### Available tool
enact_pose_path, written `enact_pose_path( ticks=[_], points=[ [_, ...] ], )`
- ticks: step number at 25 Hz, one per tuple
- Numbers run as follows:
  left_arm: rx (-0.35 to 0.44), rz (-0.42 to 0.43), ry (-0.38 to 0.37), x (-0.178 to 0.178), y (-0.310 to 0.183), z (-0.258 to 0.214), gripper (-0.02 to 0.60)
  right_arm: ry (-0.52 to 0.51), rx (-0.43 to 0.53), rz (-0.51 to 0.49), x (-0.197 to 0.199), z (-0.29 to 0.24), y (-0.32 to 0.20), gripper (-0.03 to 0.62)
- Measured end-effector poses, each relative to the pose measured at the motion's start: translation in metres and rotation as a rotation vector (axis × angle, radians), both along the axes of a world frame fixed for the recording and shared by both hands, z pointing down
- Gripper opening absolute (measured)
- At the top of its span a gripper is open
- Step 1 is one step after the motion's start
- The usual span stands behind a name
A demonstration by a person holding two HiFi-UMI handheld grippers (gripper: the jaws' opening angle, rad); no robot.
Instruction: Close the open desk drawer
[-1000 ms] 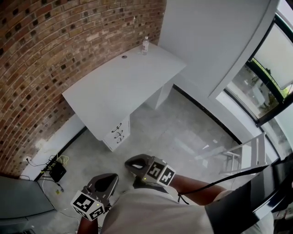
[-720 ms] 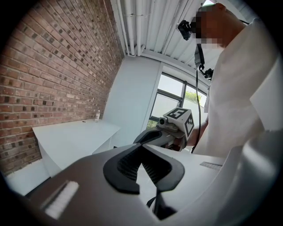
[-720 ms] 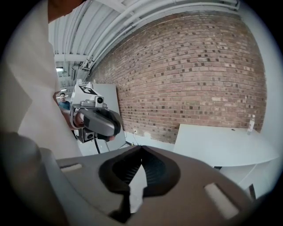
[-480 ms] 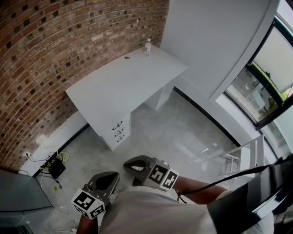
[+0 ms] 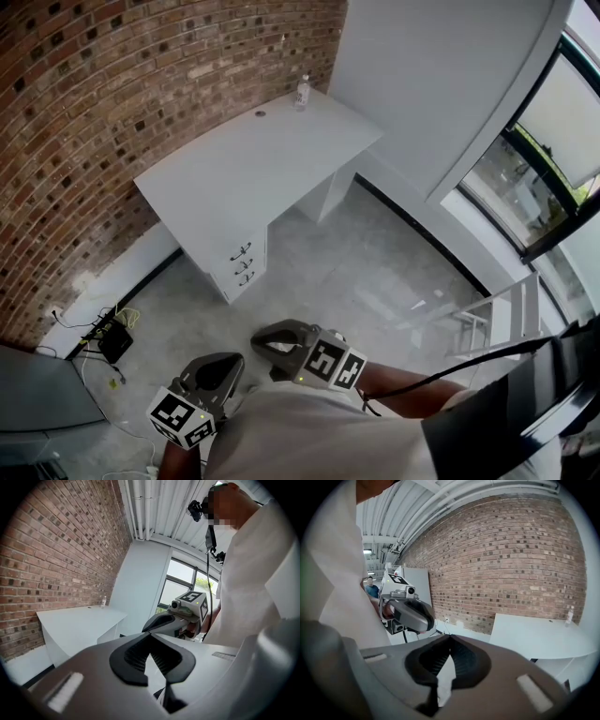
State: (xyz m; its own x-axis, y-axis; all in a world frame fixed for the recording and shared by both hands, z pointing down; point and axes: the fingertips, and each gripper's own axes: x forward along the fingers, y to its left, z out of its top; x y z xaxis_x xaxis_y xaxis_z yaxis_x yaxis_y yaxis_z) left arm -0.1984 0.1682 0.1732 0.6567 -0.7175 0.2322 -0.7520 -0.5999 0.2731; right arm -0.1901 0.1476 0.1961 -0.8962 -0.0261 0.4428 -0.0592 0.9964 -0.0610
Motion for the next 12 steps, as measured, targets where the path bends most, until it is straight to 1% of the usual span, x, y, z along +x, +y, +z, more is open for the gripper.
enact_pose_path(
  ticks=[5, 12],
  points=[
    [-0.007, -0.018, -0.001, -0.008, 0.005, 0.004, 0.002, 0.013, 0.034, -0.035, -0.005, 0.003, 0.011, 0.003],
    [-0.01, -0.04, 0.004, -0.013, 0.016, 0.011, 0.002, 0.019, 0.028, -0.061, -0.006, 0.009, 0.023, 0.003]
  ],
)
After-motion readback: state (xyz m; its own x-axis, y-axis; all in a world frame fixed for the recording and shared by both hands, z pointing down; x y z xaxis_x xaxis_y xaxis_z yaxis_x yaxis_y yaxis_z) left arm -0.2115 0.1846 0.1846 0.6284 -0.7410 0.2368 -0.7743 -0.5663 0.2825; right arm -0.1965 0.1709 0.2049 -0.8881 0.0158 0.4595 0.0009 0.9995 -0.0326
